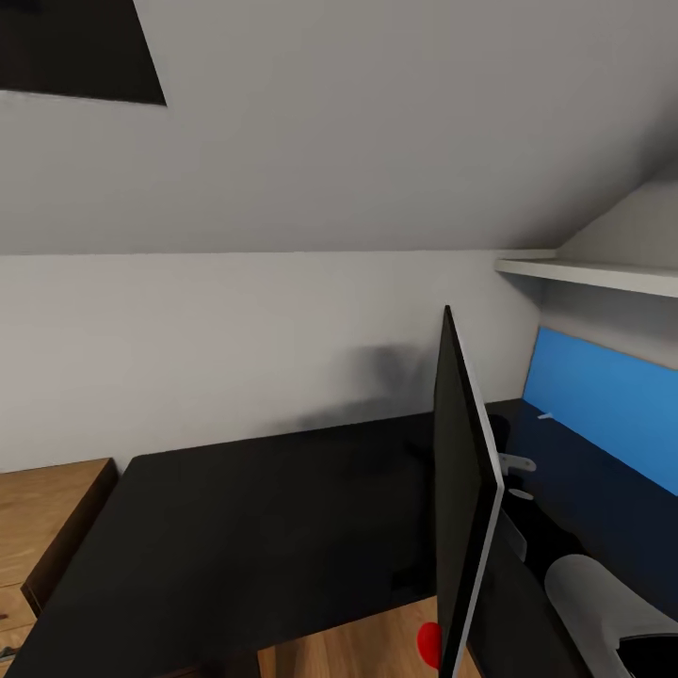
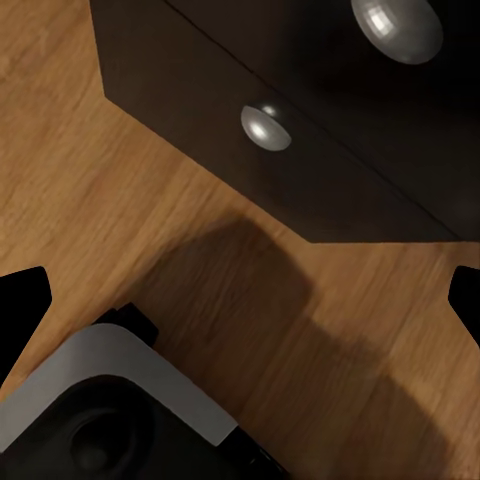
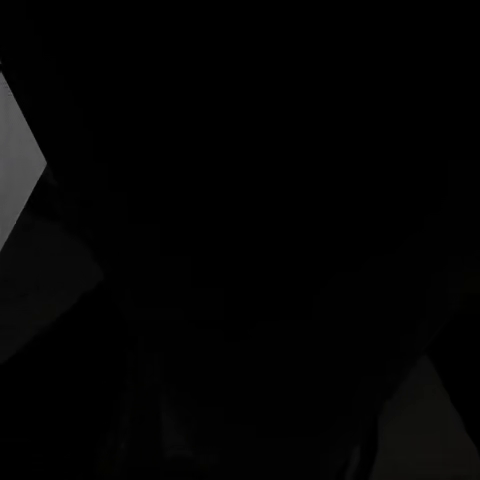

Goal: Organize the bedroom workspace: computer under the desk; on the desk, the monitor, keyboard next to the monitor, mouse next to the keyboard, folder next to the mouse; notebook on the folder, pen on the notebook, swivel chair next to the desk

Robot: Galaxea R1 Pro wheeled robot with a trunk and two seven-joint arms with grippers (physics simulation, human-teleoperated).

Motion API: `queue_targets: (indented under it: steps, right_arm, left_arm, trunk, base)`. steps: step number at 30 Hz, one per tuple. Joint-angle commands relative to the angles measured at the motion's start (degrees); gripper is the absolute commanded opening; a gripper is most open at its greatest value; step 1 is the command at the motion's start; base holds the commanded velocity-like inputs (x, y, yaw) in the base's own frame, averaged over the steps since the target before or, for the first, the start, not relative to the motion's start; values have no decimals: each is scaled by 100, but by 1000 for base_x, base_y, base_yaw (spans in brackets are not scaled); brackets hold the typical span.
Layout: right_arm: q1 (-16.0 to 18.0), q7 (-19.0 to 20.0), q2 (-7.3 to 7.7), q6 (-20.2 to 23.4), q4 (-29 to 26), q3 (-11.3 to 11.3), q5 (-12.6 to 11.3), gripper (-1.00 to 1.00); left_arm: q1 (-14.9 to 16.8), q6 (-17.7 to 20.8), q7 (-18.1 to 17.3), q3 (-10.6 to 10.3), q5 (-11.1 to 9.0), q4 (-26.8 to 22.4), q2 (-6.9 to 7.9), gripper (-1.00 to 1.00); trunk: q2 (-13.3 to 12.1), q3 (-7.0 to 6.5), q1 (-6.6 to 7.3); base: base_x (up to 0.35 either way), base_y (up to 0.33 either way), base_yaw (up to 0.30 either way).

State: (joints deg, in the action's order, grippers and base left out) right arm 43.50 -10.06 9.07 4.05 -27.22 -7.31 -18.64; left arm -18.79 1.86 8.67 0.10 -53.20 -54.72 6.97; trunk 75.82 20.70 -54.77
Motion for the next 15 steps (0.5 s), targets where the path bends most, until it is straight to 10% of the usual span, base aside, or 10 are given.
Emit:
queue_targets:
  steps: [1,15]
  right_arm:
    - [1,-43,7,31,-12,-52,-59,-100]
    - [-31,-18,15,133,-662,-81,-55,-100]
  left_arm:
    - [-2,23,30,-1,-42,-15,0,100]
    - [3,2,42,18,-52,-4,-17,100]
  trunk:
    - [4,6,-1]
    - [-317,-138,175]
  base:
    - [0,0,0]
    - [0,0,0]
